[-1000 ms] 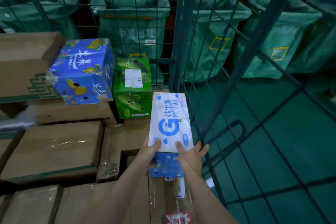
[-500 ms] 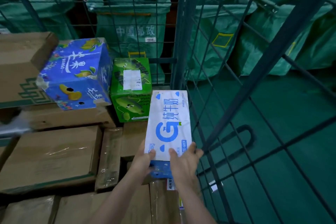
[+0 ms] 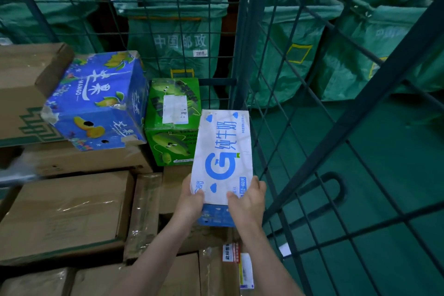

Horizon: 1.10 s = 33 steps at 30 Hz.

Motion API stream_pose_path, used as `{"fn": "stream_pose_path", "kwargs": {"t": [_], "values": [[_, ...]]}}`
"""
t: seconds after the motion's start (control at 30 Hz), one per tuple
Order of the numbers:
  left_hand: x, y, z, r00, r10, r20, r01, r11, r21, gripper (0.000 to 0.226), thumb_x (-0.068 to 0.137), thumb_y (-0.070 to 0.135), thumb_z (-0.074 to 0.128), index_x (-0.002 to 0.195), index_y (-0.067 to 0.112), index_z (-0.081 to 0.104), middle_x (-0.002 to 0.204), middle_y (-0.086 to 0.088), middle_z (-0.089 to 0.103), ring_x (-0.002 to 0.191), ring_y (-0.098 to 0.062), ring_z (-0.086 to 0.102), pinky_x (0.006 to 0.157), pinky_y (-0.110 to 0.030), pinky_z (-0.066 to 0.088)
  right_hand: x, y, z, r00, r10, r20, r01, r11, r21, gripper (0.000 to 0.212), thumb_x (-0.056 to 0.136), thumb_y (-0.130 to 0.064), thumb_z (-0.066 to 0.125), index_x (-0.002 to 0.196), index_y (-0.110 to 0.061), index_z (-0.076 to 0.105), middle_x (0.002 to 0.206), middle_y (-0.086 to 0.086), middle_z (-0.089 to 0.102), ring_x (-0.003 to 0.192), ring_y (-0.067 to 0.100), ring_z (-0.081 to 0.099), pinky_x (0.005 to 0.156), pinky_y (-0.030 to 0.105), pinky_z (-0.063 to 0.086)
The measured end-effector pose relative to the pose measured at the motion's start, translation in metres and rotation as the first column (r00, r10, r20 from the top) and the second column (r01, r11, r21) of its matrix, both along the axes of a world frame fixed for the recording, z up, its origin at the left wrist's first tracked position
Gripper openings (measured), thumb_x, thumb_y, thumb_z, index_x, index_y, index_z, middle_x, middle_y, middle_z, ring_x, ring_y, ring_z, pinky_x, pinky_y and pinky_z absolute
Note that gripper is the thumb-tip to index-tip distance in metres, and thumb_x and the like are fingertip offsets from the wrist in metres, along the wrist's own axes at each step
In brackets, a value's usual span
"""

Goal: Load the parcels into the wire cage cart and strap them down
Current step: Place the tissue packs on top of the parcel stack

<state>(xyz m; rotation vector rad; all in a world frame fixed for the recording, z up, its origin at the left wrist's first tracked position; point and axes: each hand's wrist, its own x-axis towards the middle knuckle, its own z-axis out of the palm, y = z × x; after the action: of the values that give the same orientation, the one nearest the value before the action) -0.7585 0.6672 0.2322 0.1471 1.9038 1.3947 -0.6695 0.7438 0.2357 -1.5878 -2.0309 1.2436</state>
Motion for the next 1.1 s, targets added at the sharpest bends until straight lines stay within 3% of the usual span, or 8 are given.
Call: {"fn": "stream_pose_path", "kwargs": {"t": [0.17, 0.3, 0.5, 0.63, 0.77, 0.93, 1.03, 1.1], "values": [[0.030, 0.007, -0.005, 1.000, 0.002, -0.016, -0.002, 1.000, -0.028, 0.039, 0.097, 0.003, 0.036, 0.128, 0.026, 0.038, 0.120, 0.003, 0.058, 0.109, -0.019, 0.057, 0.094, -0.048, 0.049, 0.022, 0.020, -0.004, 0.997, 0.050, 0.059, -0.051, 0.999, 0.009, 0.058, 0.083, -0.013, 0.061, 0.134, 0.000, 0.038, 0.138, 0.010, 0.035, 0.118, 0.025, 0.050, 0.097, 0.033, 0.045], [0.042, 0.005, -0.008, 1.000, 0.008, -0.024, -0.010, 0.998, -0.058, 0.045, 0.095, -0.001, 0.037, 0.129, 0.029, 0.038, 0.118, 0.004, 0.057, 0.111, -0.021, 0.055, 0.094, -0.052, 0.047, 0.033, 0.022, -0.005, 0.990, 0.102, 0.101, -0.107, 0.993, 0.050, 0.056, 0.083, -0.014, 0.061, 0.133, -0.004, 0.038, 0.132, 0.009, 0.040, 0.115, 0.022, 0.049, 0.092, 0.024, 0.040], [0.014, 0.009, 0.009, 0.993, 0.019, -0.120, -0.023, 0.999, -0.028, 0.042, 0.087, -0.009, 0.033, 0.106, 0.021, 0.056, 0.105, -0.001, 0.067, 0.096, -0.021, 0.064, 0.087, -0.047, 0.052, 0.013, 0.018, 0.002, 0.995, 0.082, -0.058, -0.080, 0.996, 0.034, 0.049, 0.080, -0.005, 0.060, 0.125, 0.001, 0.044, 0.119, 0.006, 0.041, 0.108, 0.024, 0.052, 0.090, 0.023, 0.043], [0.013, -0.001, 0.011, 0.986, 0.013, -0.168, -0.042, 0.984, -0.171, 0.041, 0.089, 0.000, 0.038, 0.127, 0.016, 0.043, 0.110, -0.004, 0.061, 0.097, -0.025, 0.060, 0.085, -0.046, 0.052, 0.014, 0.012, 0.002, 0.992, 0.107, -0.069, -0.107, 0.994, 0.007, 0.051, 0.083, -0.004, 0.058, 0.132, 0.001, 0.042, 0.127, 0.006, 0.039, 0.113, 0.021, 0.051, 0.097, 0.028, 0.043], [0.022, -0.003, 0.010, 0.985, -0.027, -0.170, -0.016, 0.970, -0.243, 0.045, 0.087, 0.001, 0.039, 0.125, 0.024, 0.038, 0.107, 0.000, 0.057, 0.100, -0.025, 0.057, 0.089, -0.042, 0.050, 0.017, 0.021, 0.000, 0.989, 0.132, -0.065, -0.133, 0.991, -0.016, 0.055, 0.084, -0.005, 0.058, 0.136, 0.000, 0.040, 0.130, 0.006, 0.039, 0.113, 0.020, 0.051, 0.098, 0.027, 0.043], [0.006, -0.011, 0.008, 0.989, -0.080, -0.126, 0.029, 0.930, -0.367, 0.042, 0.079, 0.019, 0.047, 0.120, 0.017, 0.040, 0.101, 0.000, 0.059, 0.088, -0.021, 0.058, 0.066, -0.030, 0.045, 0.009, 0.002, -0.016, 0.985, 0.144, -0.099, -0.158, 0.975, -0.155, 0.073, 0.085, -0.007, 0.057, 0.148, -0.006, 0.021, 0.147, 0.004, 0.031, 0.130, 0.020, 0.041, 0.108, 0.030, 0.036], [-0.012, -0.013, 0.011, 0.941, -0.306, -0.145, 0.183, 0.821, -0.541, 0.044, 0.084, 0.040, 0.048, 0.121, 0.017, 0.041, 0.116, -0.001, 0.057, 0.104, -0.024, 0.056, 0.086, -0.031, 0.045, -0.003, 0.002, -0.022, 0.990, 0.127, -0.060, -0.136, 0.973, -0.187, 0.073, 0.081, -0.006, 0.054, 0.146, -0.007, 0.021, 0.140, 0.005, 0.043, 0.121, 0.022, 0.049, 0.101, 0.032, 0.042], [-0.031, 0.004, 0.016, 0.867, -0.443, -0.230, 0.194, 0.724, -0.662, 0.057, 0.087, 0.048, 0.050, 0.130, 0.014, 0.033, 0.128, -0.006, 0.051, 0.117, -0.028, 0.051, 0.095, -0.033, 0.041, -0.016, 0.005, -0.024, 0.990, 0.130, -0.060, -0.139, 0.974, -0.179, 0.075, 0.083, -0.005, 0.054, 0.147, -0.005, 0.015, 0.145, 0.007, 0.036, 0.129, 0.022, 0.042, 0.105, 0.029, 0.036]]}}
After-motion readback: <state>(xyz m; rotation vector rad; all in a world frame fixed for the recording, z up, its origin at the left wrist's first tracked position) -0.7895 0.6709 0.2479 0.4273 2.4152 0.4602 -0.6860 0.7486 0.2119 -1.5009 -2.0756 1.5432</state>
